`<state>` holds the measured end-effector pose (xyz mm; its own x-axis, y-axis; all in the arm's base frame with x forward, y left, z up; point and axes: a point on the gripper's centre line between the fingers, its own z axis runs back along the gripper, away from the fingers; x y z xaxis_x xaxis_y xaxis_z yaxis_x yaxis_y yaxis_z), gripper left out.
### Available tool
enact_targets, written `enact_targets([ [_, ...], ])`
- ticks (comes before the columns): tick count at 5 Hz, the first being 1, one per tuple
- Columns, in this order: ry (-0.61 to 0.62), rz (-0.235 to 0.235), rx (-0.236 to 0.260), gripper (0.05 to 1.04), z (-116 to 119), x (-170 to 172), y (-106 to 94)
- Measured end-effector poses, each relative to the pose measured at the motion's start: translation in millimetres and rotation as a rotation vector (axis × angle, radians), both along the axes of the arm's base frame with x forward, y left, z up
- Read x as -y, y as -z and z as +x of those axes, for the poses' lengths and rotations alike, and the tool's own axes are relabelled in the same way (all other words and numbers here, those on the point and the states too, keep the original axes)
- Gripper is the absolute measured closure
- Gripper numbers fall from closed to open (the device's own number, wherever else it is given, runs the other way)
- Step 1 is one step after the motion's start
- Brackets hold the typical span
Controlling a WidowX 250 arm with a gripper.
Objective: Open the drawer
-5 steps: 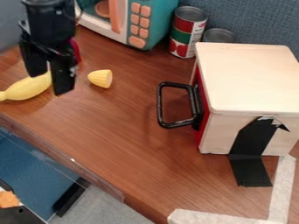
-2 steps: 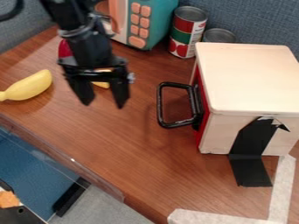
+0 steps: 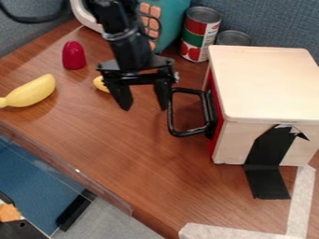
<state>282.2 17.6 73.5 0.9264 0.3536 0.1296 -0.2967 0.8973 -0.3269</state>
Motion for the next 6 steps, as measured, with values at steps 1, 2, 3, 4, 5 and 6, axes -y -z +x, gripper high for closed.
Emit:
enact_targets([
  [1,-0.042,0.016,0.008,0.083,10.7,4.7,7.6],
  [2,-0.078,0.032,0.005,0.083,22.2,7.1,17.2],
  [3,-0.115,0.039,0.015,0.083,30.5,8.7,20.2],
  [4,-0.158,0.043,0.006,0.083,36.3,8.9,27.0],
  [5,-0.199,0.034,-0.018,0.083,37.7,8.3,36.1],
  [6,-0.221,0.035,-0.024,0.135,40.0,11.0,40.7],
])
